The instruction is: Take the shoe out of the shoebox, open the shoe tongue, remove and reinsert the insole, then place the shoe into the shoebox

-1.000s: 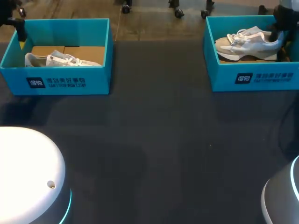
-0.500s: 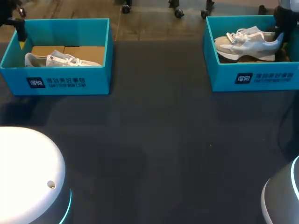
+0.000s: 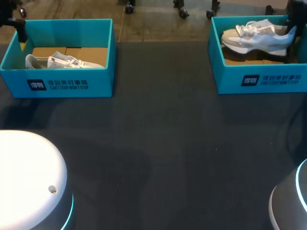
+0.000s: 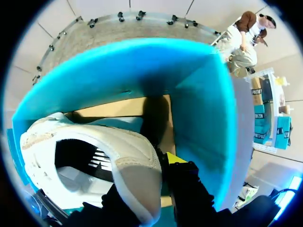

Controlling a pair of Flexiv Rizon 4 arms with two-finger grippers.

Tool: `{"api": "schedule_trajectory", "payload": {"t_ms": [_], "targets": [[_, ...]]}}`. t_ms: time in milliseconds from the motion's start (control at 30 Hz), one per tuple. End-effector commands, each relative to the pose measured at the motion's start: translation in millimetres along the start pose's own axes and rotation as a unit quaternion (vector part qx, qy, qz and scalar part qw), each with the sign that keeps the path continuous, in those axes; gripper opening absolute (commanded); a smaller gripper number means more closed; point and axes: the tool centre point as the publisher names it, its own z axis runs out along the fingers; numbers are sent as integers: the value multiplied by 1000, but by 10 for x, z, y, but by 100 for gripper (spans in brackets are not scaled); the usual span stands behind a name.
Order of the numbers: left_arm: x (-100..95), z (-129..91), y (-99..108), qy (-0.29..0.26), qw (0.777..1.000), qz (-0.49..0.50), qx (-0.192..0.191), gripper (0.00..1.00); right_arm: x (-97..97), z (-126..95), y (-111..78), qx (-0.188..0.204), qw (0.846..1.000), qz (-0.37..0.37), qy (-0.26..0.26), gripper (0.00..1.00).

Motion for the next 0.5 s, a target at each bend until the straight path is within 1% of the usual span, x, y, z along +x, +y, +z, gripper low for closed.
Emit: {"api": "schedule_trajectory", "payload": {"t_ms": [33,67,100,133,167,333,367,400,467,500], "targets": [[1,0,-1,1,1000,0,0,100,-66,-389,-37,23,1000,4,-2,0],[1,0,-1,1,1000,0,0,100,-66,-389,-37,23,1000,4,-2,0],[1,0,-1,1,1000,0,0,100,-62,-557,-70,24,1000,10,-11,0],[1,0,-1,1,1000,0,0,100,-60,-606,-85,23,1000,11,-10,0],[1,0,-1,1,1000,0,0,100,-42,-723,-119,22,1000,15,-16,0],[1,0,-1,1,1000,0,0,100,35,-1062,-219,19,1000,11,-22,0],[1,0,-1,1,1000,0,0,100,40,-1103,-238,18,999,11,-23,0],[1,0,-1,1,1000,0,0,100,55,-1196,-286,7,1000,10,-26,0],[1,0,-1,1,1000,0,0,100,71,-1299,-345,4,1000,10,-24,0],[1,0,-1,1,1000,0,0,100,84,-1387,-388,0,1000,11,-30,0]]}}
